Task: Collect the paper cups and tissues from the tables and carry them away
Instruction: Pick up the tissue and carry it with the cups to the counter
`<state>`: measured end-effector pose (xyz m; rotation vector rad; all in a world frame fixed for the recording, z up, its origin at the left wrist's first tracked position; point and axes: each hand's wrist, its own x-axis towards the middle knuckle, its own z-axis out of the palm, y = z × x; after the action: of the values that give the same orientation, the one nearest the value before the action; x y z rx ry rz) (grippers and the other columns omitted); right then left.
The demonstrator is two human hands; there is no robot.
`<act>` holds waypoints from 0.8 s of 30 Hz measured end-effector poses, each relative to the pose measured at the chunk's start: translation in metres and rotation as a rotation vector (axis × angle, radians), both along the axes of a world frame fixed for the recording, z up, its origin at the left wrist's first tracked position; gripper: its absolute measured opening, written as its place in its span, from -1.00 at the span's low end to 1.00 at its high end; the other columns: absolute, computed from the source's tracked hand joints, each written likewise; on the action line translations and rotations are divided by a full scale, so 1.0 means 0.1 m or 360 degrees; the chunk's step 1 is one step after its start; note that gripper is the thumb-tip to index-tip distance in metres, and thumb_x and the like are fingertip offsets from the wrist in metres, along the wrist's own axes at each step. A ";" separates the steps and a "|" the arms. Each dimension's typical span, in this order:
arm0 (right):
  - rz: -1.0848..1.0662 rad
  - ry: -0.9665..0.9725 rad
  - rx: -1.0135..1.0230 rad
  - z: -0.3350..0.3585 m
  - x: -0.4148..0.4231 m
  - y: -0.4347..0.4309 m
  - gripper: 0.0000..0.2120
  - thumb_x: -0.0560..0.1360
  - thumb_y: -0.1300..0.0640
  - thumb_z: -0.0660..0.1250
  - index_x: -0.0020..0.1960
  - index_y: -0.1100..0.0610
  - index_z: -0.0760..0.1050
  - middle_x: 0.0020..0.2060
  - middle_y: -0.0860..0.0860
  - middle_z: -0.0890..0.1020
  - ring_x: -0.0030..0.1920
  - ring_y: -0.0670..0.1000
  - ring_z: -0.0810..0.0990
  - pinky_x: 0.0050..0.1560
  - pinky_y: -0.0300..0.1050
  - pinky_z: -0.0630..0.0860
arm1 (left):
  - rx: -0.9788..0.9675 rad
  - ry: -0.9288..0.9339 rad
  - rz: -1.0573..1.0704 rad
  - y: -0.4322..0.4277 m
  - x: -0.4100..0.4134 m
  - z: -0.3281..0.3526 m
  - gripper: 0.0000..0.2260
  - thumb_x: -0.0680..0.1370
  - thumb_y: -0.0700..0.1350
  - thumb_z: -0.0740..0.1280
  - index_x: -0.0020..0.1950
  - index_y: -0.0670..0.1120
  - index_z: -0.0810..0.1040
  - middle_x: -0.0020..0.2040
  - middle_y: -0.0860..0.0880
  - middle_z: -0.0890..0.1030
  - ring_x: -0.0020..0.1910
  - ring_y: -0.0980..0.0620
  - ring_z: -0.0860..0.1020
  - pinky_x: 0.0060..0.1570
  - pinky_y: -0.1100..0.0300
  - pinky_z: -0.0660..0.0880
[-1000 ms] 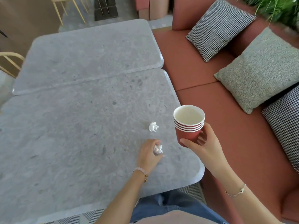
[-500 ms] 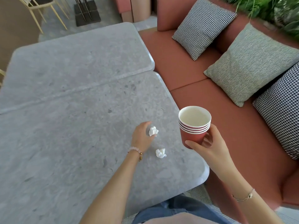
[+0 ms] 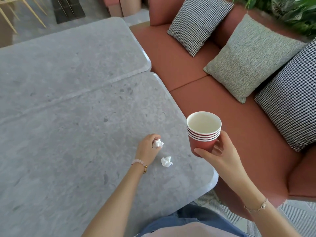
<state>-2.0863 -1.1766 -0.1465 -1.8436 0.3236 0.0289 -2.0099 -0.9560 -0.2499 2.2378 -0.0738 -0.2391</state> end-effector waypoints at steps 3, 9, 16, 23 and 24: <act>0.0020 0.0005 0.0002 -0.01 0.00 0.02 -0.38 0.22 -0.01 0.55 0.16 -0.30 0.34 0.02 -0.42 0.54 0.08 -0.35 0.52 -0.10 -0.48 0.47 | -0.0066 0.0050 -0.0047 0.02 -0.14 -0.04 -0.79 0.43 -0.27 0.39 0.06 -0.14 0.57 0.00 -0.02 0.59 -0.03 0.04 0.54 0.00 0.29 0.43; 0.0044 0.0016 0.0003 -0.04 -0.02 0.04 -0.34 0.25 0.03 0.57 0.23 -0.21 0.33 0.05 -0.38 0.54 0.08 -0.37 0.50 -0.08 -0.45 0.47 | -0.0198 0.0153 -0.0011 0.04 -0.24 -0.04 -0.64 0.42 -0.40 0.31 0.16 -0.13 0.55 0.09 -0.01 0.57 0.06 0.03 0.55 0.10 0.36 0.42; 0.0069 -0.0003 0.0024 -0.01 -0.05 0.02 -0.35 0.27 0.06 0.56 0.25 -0.19 0.34 0.09 -0.33 0.55 0.11 -0.32 0.52 -0.03 -0.42 0.47 | -0.0367 0.0218 -0.0011 0.05 -0.36 0.06 -0.59 0.38 -0.13 0.35 0.24 -0.02 0.47 0.18 0.05 0.50 0.20 0.09 0.47 0.15 0.40 0.34; 0.0091 -0.0021 0.0029 0.01 -0.09 0.02 -0.39 0.28 0.09 0.56 0.21 -0.21 0.36 0.05 -0.35 0.56 0.09 -0.32 0.52 -0.02 -0.44 0.47 | 0.0123 -0.0065 -0.0261 -0.07 -0.47 -0.06 -0.37 0.30 -0.08 0.56 0.32 -0.07 0.41 0.33 -0.01 0.35 0.32 0.12 0.25 0.25 0.45 0.07; 0.0094 -0.0022 0.0027 0.01 -0.10 0.03 -0.39 0.28 0.09 0.56 0.20 -0.21 0.36 0.05 -0.34 0.56 0.09 -0.31 0.53 -0.01 -0.42 0.48 | 0.0145 -0.0038 -0.0257 -0.08 -0.47 -0.06 -0.37 0.31 -0.08 0.55 0.33 -0.06 0.41 0.34 -0.01 0.33 0.34 0.09 0.25 0.26 0.41 0.08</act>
<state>-2.0965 -1.1740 -0.1458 -1.8353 0.2583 0.0594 -2.0572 -0.9639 -0.2557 2.3281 -0.2617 -0.3085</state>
